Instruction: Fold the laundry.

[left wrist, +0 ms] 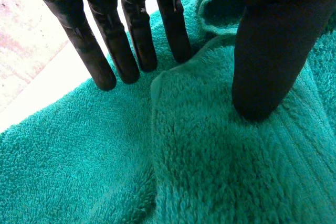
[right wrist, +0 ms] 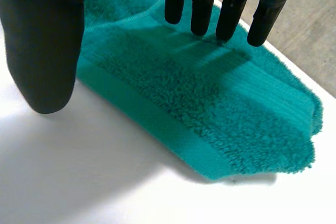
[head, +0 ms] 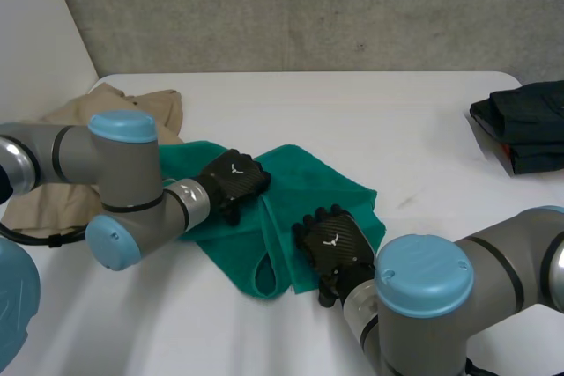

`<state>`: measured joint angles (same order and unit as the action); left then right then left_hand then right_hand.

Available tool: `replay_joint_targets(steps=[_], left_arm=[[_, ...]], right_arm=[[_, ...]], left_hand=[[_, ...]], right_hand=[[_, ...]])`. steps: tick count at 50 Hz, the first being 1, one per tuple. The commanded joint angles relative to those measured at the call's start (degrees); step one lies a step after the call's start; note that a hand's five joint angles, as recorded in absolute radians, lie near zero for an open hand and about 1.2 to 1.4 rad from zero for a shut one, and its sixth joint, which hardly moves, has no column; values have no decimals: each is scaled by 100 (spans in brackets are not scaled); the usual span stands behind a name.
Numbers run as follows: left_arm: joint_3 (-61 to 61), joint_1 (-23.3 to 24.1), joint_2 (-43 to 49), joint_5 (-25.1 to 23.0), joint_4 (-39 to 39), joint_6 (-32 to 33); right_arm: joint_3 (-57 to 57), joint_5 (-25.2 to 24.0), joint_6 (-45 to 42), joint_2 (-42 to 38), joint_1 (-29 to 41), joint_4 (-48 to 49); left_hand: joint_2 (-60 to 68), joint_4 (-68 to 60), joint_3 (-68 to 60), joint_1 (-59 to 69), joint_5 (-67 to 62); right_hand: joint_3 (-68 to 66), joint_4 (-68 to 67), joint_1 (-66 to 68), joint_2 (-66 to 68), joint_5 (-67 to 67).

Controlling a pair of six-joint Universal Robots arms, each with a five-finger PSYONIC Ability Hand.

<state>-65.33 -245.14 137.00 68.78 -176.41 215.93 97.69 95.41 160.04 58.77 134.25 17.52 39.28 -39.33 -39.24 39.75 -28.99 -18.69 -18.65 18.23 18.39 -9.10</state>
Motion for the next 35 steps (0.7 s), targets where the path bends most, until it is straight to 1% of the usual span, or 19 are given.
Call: replay_joint_targets(steps=[1,3,4,6,7,8,9,12,15,18,22,24,25,26,27,32,34,35], left_arm=[[64,-8,117,3,1,2],[64,-8,143,12,1,11],[64,1,152,12,1,11],[64,10,143,47,2,11],[64,10,143,82,1,11],[64,18,117,196,-25,11],[56,36,99,258,-25,11],[56,106,-24,591,-51,20],[12,150,-216,776,-86,20],[-41,142,-384,777,-122,11],[-129,89,-560,777,-113,2],[-190,71,-569,786,-113,2],[-208,63,-569,794,-113,2],[-234,54,-569,794,-113,2],[-287,54,-578,786,-113,2],[-393,54,-753,794,-95,-33],[-436,36,-902,821,-87,-59],[-532,1,-1077,838,-86,-68]], right_arm=[[-180,-14,10,-225,14,15],[-215,-5,10,-243,5,76],[-224,-5,10,-252,5,181],[-224,4,1,-252,5,287],[-224,13,1,-243,5,348],[-233,56,1,-252,-4,445],[-233,74,1,-252,-4,489],[-259,109,-34,-243,-48,551],[-259,109,-157,-243,-48,551],[-268,109,-245,-252,-48,560],[-286,109,-307,-313,-48,560],[-330,118,-307,-322,-39,542],[-330,109,-315,-322,-39,560],[-339,118,-324,-322,-48,568],[-373,118,-333,-331,-57,577],[-453,109,-316,-147,-179,472],[-374,109,-324,142,-285,402],[-243,101,-342,561,-485,288]], left_hand=[[1801,-1796,-1806,1754,-1831],[2255,-2250,-2260,2208,-2285],[2923,-2919,-2928,2876,-2953],[3834,-3829,-3839,3787,-3864],[4069,-4065,-4074,4022,-4099],[4072,-4067,-4076,4025,-4101],[4072,-4067,-4076,4025,-4101],[4072,-4067,-4076,4025,-4101],[4072,-4067,-4076,4025,-4101],[4072,-4067,-4076,4025,-4101],[4072,-4067,-4076,4025,-4101],[4072,-4067,-4076,4025,-4101],[4072,-4067,-4076,4025,-4101],[4072,-4067,-4076,4025,-4101],[4072,-4067,-4076,4025,-4101],[4072,-4067,-4076,4025,-4101],[4072,-4067,-4076,4025,-4101],[4072,-4067,-4076,4025,-4101]], right_hand=[[-887,-892,933,917,-846],[-1307,-1311,1353,1337,-1266],[-1942,-1947,1988,1972,-1901],[-2484,-2489,2530,2514,-2443],[-2770,-2774,2816,2800,-2729],[-3156,-3160,3202,3186,-3115],[-3226,-3231,3272,3256,-3185],[-3177,-3181,3223,3207,-3136],[-3076,-3081,3122,3106,-3035],[-2908,-2912,2954,2938,-2867],[-2252,-2256,2298,2282,-2211],[-2552,-2557,2599,2582,-2511],[-2954,-2958,3000,2984,-2913],[-3774,-3778,3820,3804,-3733],[-6107,-6112,6154,6138,-6066],[-6131,-6135,6177,6161,-6090],[-6131,-6135,6177,6161,-6090],[-6131,-6135,6177,6161,-6090]])
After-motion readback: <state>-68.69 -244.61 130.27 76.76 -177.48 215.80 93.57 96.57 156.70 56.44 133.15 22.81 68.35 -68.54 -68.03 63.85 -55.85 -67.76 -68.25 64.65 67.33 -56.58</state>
